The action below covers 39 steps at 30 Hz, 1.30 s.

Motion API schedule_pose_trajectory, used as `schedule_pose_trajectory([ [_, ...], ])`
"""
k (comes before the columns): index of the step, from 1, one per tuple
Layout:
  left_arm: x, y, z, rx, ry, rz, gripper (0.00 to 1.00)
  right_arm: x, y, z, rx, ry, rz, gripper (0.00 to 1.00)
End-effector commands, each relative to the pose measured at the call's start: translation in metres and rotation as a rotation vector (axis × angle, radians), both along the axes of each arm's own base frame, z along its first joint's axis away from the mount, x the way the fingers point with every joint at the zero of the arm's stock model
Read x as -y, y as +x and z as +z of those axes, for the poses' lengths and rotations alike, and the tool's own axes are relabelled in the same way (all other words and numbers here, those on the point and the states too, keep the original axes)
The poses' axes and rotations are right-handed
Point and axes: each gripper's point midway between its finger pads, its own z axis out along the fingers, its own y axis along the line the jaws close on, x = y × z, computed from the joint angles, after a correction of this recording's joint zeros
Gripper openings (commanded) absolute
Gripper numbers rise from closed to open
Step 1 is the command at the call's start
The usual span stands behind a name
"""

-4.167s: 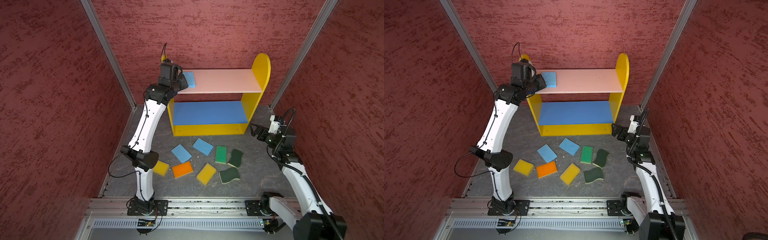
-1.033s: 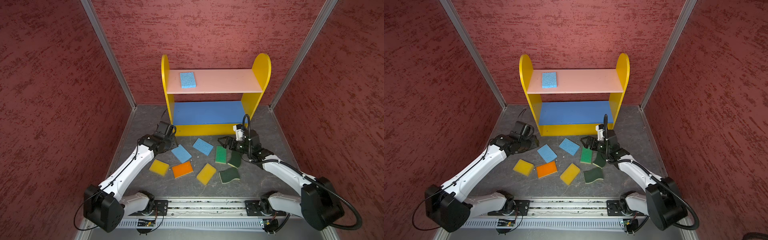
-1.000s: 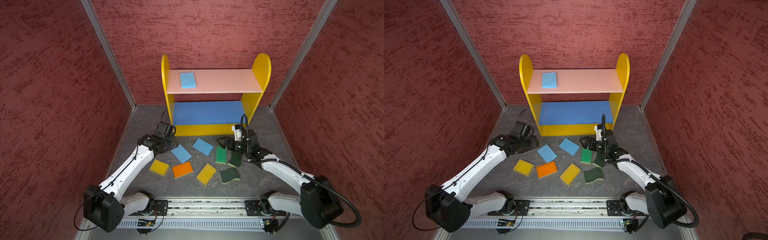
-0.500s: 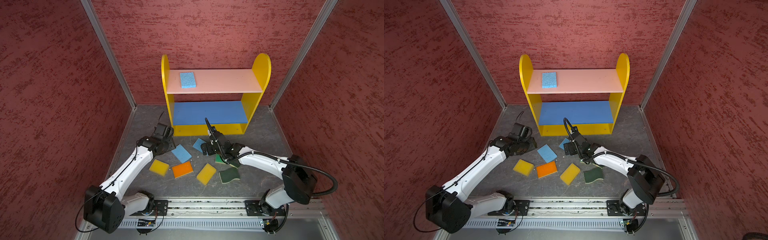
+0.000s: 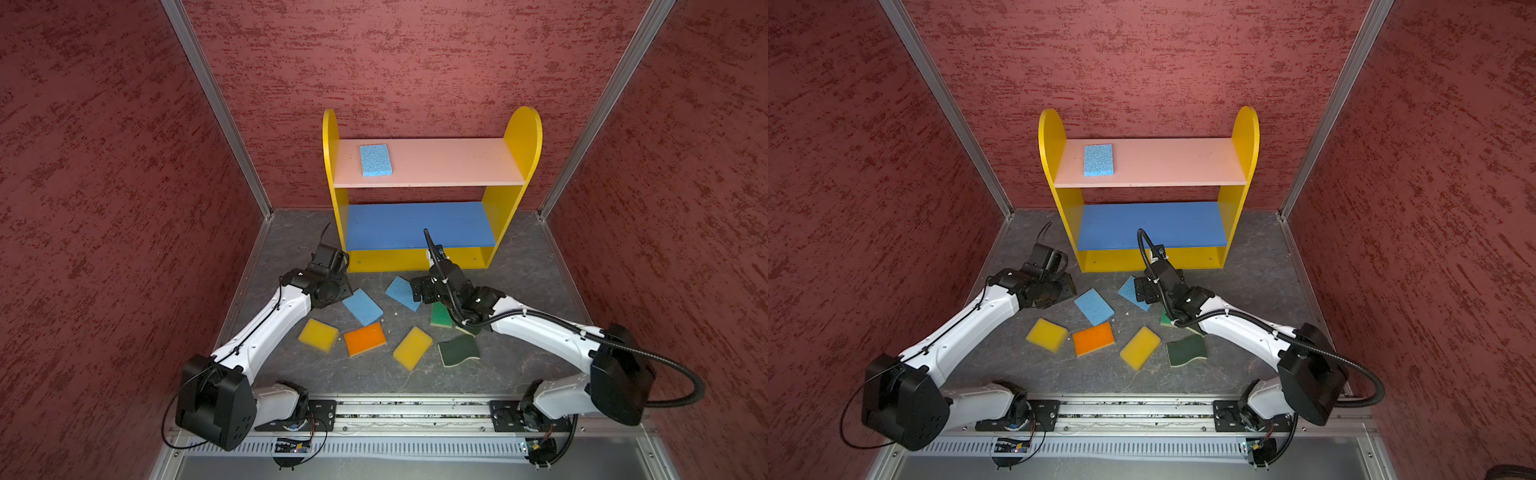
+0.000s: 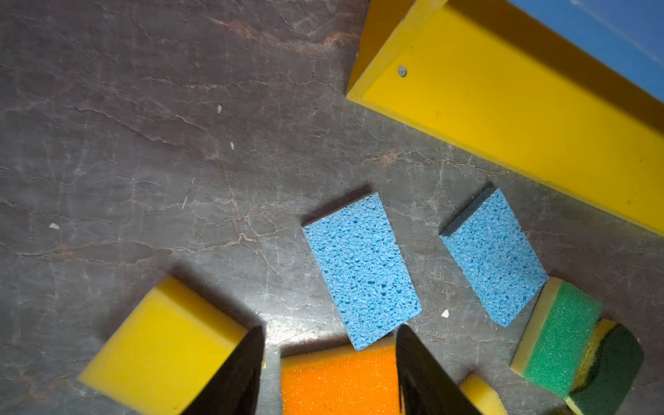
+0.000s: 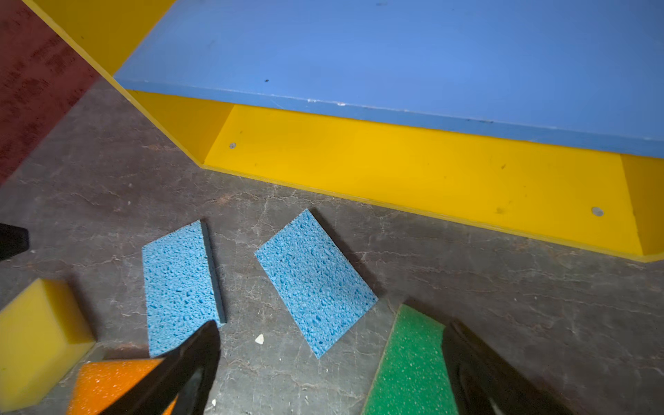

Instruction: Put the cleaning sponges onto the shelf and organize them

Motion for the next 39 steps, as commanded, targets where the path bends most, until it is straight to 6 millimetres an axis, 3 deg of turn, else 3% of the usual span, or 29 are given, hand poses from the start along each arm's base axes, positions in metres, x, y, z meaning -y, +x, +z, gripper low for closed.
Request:
schedule_pose_trajectory([
  [1, 0.003, 0.009, 0.001, 0.014, -0.019, 0.006, 0.60, -0.002, -0.003, -0.027, -0.062, -0.088, 0.044, 0.99],
  [13, 0.001, 0.005, -0.007, 0.021, -0.058, 0.006, 0.60, -0.015, 0.005, -0.071, -0.135, -0.162, 0.131, 0.98],
  [22, -0.007, 0.000, -0.010, 0.037, -0.094, 0.015, 0.61, -0.025, 0.005, -0.081, -0.149, -0.177, 0.260, 0.99],
  [30, -0.011, -0.004, -0.010, 0.050, -0.105, 0.017, 0.61, -0.018, 0.018, -0.095, -0.171, -0.236, 0.282, 0.99],
  [39, -0.014, -0.004, -0.007, 0.064, -0.115, 0.015, 0.61, -0.022, 0.015, -0.105, -0.166, -0.276, 0.368, 0.98],
])
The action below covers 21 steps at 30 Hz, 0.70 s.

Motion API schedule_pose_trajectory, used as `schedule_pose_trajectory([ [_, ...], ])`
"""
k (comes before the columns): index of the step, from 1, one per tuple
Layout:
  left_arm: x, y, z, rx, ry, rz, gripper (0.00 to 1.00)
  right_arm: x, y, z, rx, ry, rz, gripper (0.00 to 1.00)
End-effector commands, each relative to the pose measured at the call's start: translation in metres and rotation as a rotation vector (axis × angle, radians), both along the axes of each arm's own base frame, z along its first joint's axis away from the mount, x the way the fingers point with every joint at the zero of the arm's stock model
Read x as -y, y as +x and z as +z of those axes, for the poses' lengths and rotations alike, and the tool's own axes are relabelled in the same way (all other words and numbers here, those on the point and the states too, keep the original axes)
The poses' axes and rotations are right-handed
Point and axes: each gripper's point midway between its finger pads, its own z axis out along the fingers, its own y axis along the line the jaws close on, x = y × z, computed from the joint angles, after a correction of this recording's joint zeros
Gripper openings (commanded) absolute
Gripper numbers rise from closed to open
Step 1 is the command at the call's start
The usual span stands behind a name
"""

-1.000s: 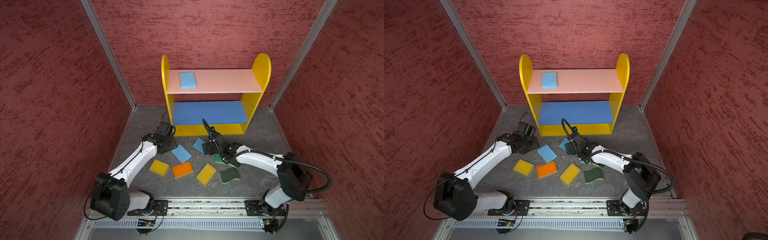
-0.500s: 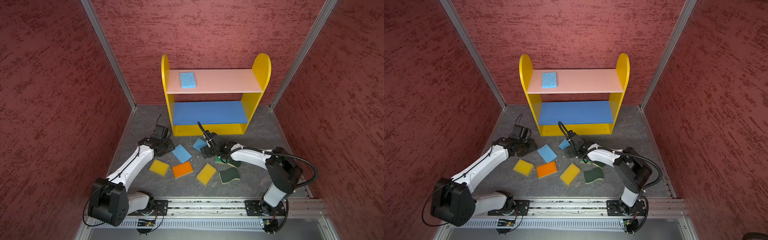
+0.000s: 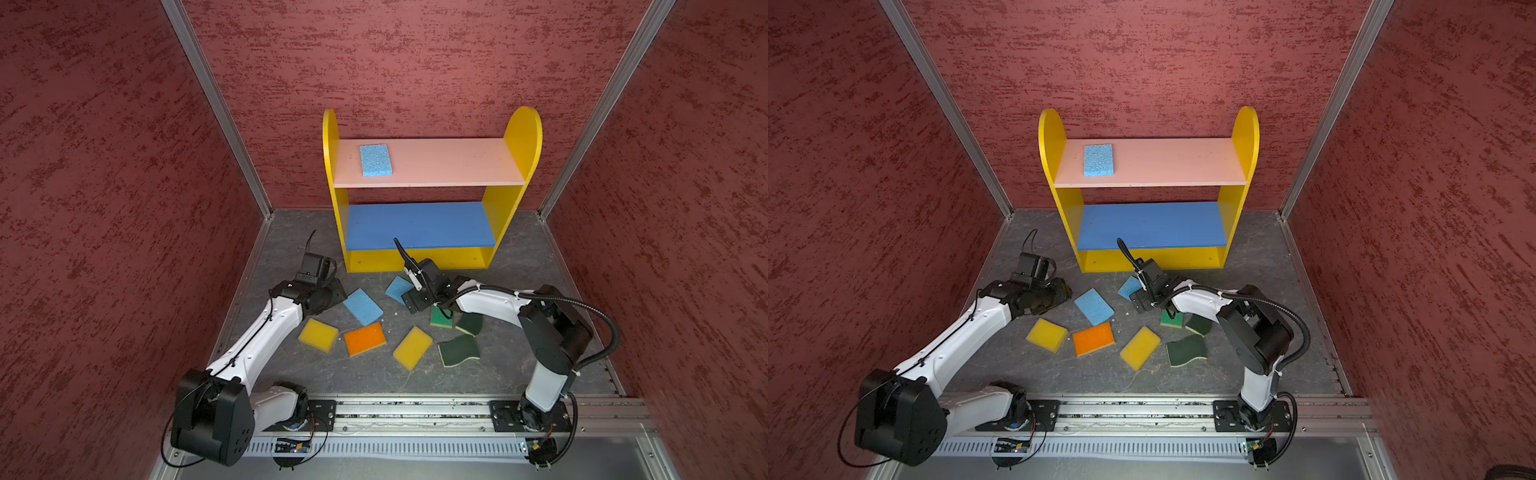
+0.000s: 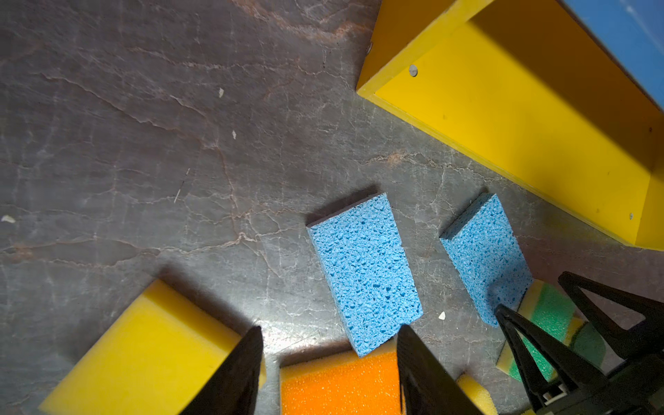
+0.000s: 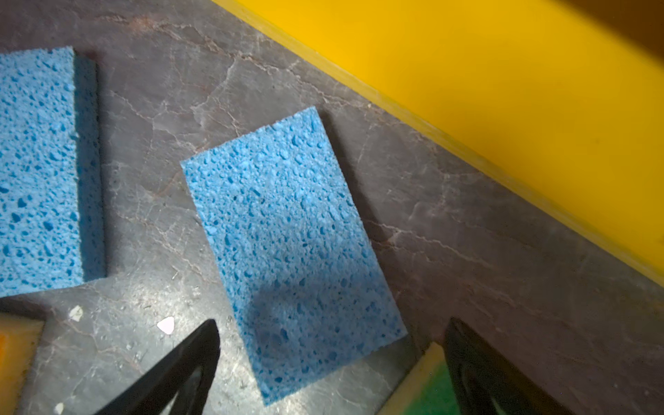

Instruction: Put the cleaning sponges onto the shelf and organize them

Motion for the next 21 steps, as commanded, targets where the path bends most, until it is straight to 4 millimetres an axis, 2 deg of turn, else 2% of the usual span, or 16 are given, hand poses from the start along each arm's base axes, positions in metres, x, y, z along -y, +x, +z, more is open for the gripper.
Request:
schedule_pose_trajectory([
  [1, 0.000, 0.002, 0.004, 0.024, -0.007, -0.018, 0.61, -0.010, 0.001, 0.001, 0.013, 0.004, 0.087, 0.98],
  [8, -0.003, 0.001, 0.007, 0.028, -0.007, -0.012, 0.61, -0.014, -0.006, -0.007, -0.018, 0.006, 0.153, 0.97],
  [15, -0.002, 0.000, 0.008, 0.026, -0.020, -0.008, 0.61, -0.006, 0.003, -0.022, -0.055, -0.014, 0.141, 0.97],
  [21, -0.003, -0.001, 0.009, 0.027, -0.017, -0.003, 0.61, -0.006, 0.007, -0.020, -0.045, -0.001, 0.136, 0.98],
])
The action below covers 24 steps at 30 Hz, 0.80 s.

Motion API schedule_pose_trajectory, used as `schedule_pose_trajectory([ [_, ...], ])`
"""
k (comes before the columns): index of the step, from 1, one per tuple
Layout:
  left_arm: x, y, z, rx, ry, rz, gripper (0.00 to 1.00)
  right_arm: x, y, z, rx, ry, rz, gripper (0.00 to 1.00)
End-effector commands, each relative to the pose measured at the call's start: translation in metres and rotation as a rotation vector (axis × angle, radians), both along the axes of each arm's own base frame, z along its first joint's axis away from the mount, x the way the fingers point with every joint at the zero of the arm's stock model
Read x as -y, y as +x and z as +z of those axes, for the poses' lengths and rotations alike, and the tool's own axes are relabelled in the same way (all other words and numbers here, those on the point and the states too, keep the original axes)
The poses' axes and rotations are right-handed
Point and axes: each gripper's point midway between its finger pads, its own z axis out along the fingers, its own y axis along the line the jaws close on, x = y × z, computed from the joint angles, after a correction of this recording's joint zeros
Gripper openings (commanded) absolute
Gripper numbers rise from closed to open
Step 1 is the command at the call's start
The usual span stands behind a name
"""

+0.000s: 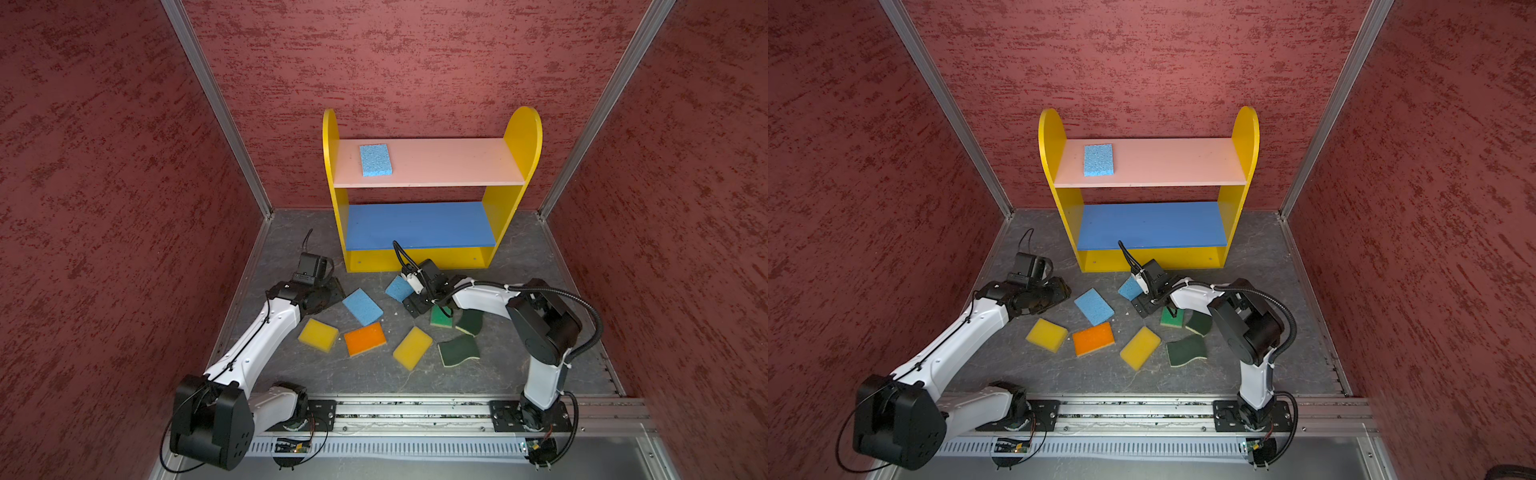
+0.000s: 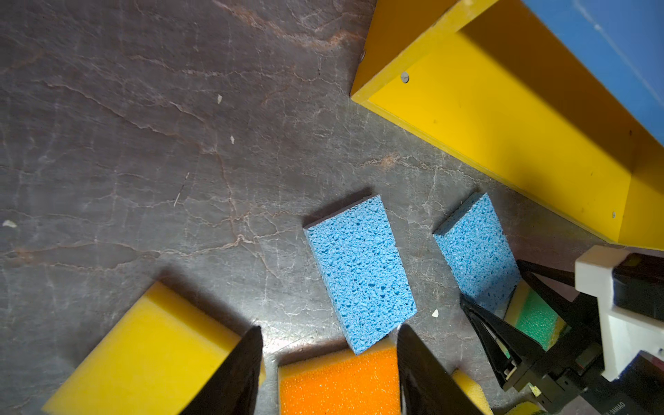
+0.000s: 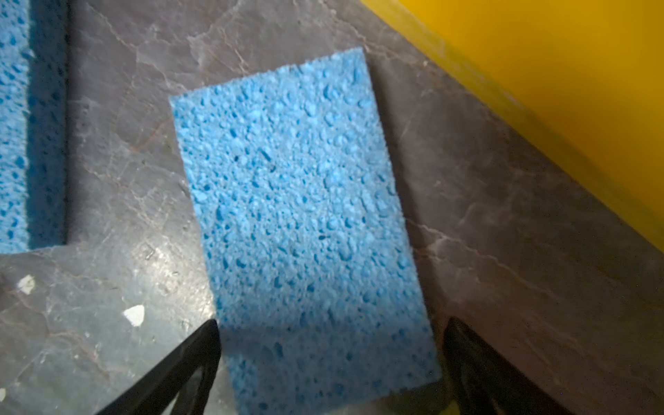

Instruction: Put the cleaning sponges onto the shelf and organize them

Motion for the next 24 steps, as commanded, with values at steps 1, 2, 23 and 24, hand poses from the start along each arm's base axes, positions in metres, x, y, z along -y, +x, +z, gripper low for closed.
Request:
schedule_pose_trajectory([
  [1, -0.002, -0.001, 0.001, 0.005, -0.001, 0.003, 0.61, -0.006, 0.007, 0.008, 0.026, 0.020, 0.030, 0.98],
  [2, -0.002, -0.001, 0.001, 0.004, -0.002, 0.005, 0.61, -0.007, 0.007, 0.008, 0.028, 0.022, 0.030, 0.98],
  [23, -0.004, -0.010, 0.004, 0.011, -0.016, 0.019, 0.61, -0.010, -0.010, -0.004, -0.046, -0.002, 0.071, 0.97],
  [24, -0.004, -0.011, 0.004, 0.010, -0.018, 0.021, 0.61, -0.012, -0.012, -0.005, -0.054, -0.002, 0.078, 0.97],
])
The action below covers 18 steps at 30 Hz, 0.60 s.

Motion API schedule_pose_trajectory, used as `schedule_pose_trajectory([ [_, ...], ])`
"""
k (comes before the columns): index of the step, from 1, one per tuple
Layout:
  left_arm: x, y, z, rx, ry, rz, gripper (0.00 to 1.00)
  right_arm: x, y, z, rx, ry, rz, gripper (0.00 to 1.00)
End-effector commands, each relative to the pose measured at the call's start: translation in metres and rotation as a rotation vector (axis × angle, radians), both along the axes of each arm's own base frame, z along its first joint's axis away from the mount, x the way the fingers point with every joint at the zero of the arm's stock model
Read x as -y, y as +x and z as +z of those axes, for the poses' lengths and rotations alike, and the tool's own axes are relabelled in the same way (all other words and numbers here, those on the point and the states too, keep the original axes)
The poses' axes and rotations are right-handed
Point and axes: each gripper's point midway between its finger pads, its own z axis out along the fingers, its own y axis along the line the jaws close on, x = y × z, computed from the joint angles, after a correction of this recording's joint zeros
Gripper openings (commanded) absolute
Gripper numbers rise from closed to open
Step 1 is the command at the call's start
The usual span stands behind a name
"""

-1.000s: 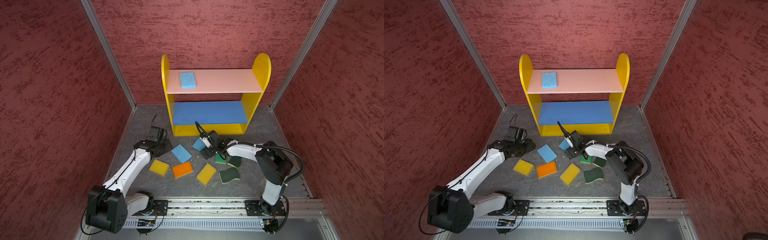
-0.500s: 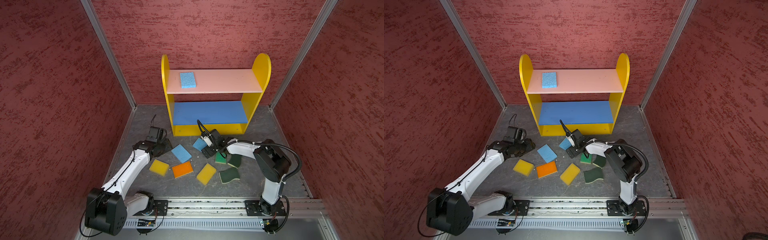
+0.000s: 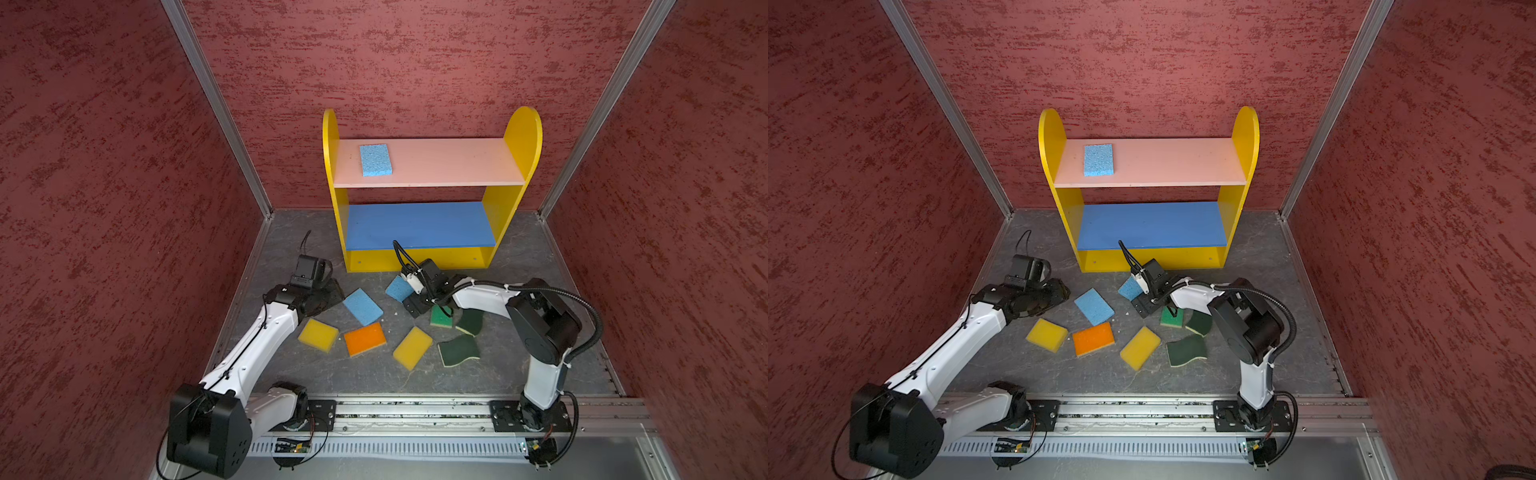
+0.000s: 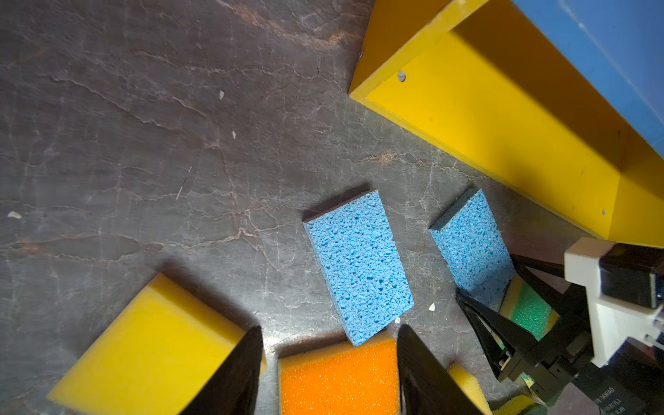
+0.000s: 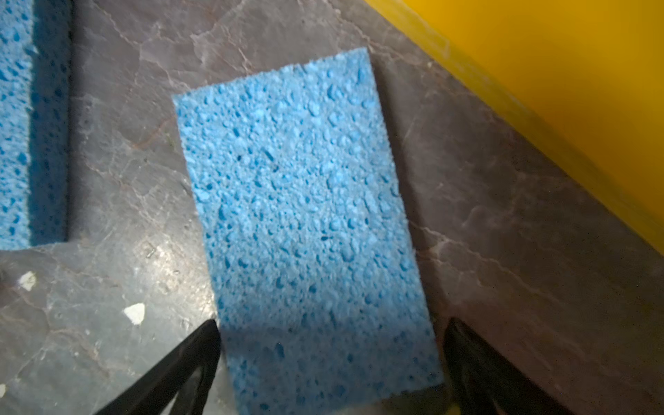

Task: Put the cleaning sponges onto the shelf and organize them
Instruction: 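Align the open right gripper over the light blue sponge's narrow end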

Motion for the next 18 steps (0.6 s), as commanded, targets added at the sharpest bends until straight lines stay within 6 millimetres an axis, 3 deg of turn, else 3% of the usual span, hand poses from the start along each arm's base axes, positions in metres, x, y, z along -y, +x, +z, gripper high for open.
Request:
schedule_pose_trajectory([
  [1, -0.002, -0.005, 0.000, -0.003, -0.009, 0.015, 0.61, -0.014, -0.011, -0.003, -0.044, 0.002, 0.068, 0.96],
  [10, -0.005, -0.015, 0.008, 0.021, -0.021, 0.026, 0.61, -0.034, -0.032, 0.005, -0.048, 0.031, 0.089, 0.93],
  [18, -0.006, -0.021, 0.008, 0.023, -0.022, 0.028, 0.61, -0.033, -0.021, 0.002, -0.039, 0.030, -0.012, 0.95],
])
